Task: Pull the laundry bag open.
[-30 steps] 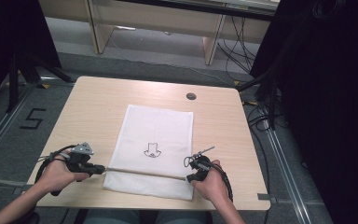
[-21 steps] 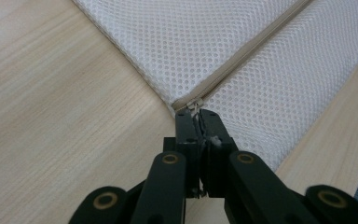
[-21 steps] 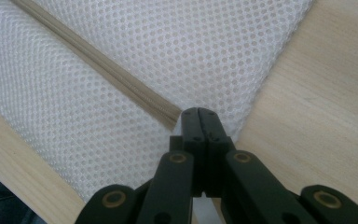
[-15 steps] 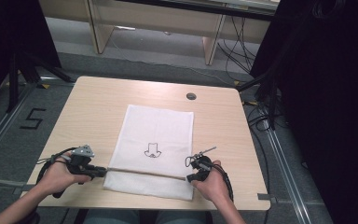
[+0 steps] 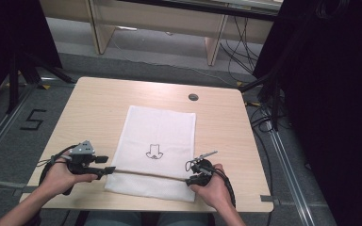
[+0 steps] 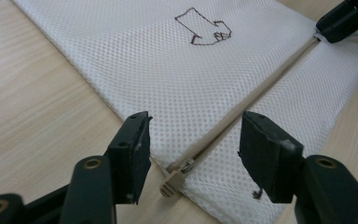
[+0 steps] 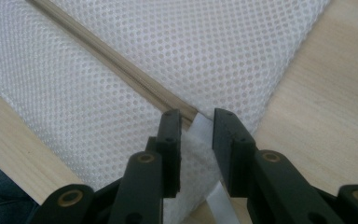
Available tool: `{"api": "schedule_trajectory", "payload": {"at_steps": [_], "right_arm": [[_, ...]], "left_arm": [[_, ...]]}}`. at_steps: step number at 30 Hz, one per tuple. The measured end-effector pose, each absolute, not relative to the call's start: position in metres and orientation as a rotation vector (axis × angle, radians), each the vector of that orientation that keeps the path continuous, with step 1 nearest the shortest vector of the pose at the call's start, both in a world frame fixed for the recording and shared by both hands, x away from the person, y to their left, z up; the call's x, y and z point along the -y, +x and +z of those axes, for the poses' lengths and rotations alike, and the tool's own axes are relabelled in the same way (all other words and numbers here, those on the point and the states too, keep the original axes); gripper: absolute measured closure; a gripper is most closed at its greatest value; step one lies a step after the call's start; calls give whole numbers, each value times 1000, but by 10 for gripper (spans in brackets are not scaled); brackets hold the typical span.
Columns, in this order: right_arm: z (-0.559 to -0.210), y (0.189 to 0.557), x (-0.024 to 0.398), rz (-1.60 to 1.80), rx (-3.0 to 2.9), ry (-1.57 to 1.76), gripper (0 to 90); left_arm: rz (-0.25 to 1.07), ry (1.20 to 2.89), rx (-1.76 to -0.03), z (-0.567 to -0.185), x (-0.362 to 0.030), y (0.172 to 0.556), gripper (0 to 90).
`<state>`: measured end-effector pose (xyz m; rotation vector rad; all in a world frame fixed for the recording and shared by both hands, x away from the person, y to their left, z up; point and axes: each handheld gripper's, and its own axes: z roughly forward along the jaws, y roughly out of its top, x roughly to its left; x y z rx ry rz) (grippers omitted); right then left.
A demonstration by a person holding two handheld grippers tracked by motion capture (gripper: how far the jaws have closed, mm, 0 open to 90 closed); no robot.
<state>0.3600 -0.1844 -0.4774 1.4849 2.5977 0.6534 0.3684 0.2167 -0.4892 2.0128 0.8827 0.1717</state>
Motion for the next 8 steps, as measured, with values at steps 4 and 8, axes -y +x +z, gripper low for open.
{"api": "schedule_trajectory", "payload": {"at_steps": [4,8], "right_arm": [[-477,359,182,686,-2588,1442,697],[-474,359,183,729,-2565,1400,669]], "left_arm": [[209,2002,-898,-490,-221,371,377],[228,2010,-912,-490,-224,373,363]]}}
